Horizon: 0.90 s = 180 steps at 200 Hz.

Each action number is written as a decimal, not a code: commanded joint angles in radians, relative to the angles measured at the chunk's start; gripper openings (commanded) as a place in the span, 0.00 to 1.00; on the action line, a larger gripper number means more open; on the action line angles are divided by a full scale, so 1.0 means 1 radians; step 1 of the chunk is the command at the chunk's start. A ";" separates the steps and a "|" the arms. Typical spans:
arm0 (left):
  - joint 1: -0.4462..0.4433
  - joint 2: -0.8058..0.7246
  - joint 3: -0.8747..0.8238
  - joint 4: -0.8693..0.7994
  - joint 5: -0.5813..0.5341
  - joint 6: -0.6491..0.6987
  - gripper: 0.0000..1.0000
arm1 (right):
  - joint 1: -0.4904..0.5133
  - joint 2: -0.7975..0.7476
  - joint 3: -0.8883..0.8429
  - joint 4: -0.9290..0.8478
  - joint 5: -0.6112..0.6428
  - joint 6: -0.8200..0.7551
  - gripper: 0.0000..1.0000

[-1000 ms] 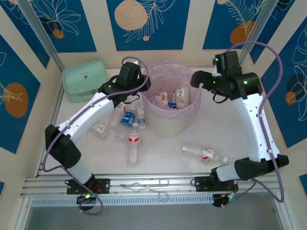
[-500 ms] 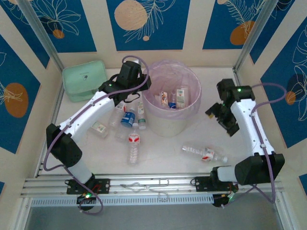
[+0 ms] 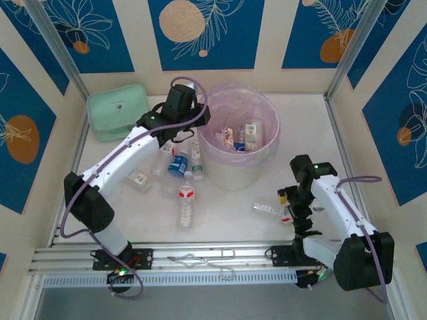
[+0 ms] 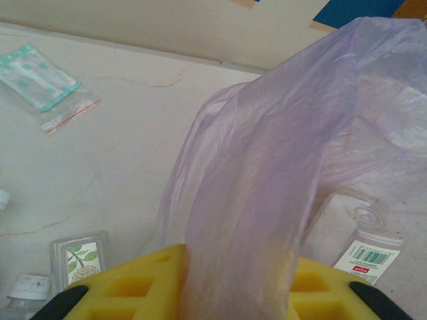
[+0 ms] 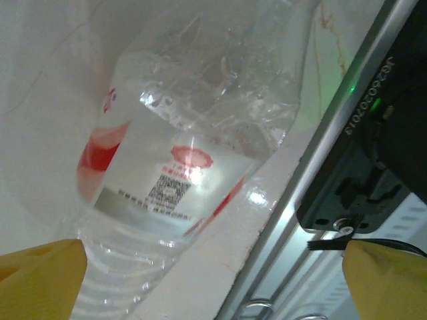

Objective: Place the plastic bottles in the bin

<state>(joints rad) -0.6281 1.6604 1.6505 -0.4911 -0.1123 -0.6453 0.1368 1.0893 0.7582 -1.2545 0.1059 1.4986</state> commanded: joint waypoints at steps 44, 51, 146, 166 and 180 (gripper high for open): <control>0.007 0.007 0.038 -0.003 0.024 0.021 0.29 | 0.053 0.090 -0.061 0.225 -0.028 0.112 1.00; 0.007 0.007 0.039 -0.006 0.025 0.022 0.29 | 0.065 0.091 -0.070 0.255 -0.019 0.125 0.99; 0.007 0.007 0.046 -0.017 0.008 0.025 0.30 | 0.005 0.172 -0.038 0.334 0.051 0.020 0.72; 0.007 0.010 0.046 -0.020 0.008 0.020 0.29 | -0.002 0.215 -0.006 0.337 0.063 -0.019 0.65; 0.007 0.011 0.046 -0.023 0.004 0.020 0.29 | -0.013 0.240 0.010 0.336 0.064 -0.041 0.59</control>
<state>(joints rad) -0.6281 1.6604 1.6527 -0.4999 -0.1127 -0.6453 0.1413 1.2842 0.7471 -0.9348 0.1349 1.5146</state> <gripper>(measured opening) 0.296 0.626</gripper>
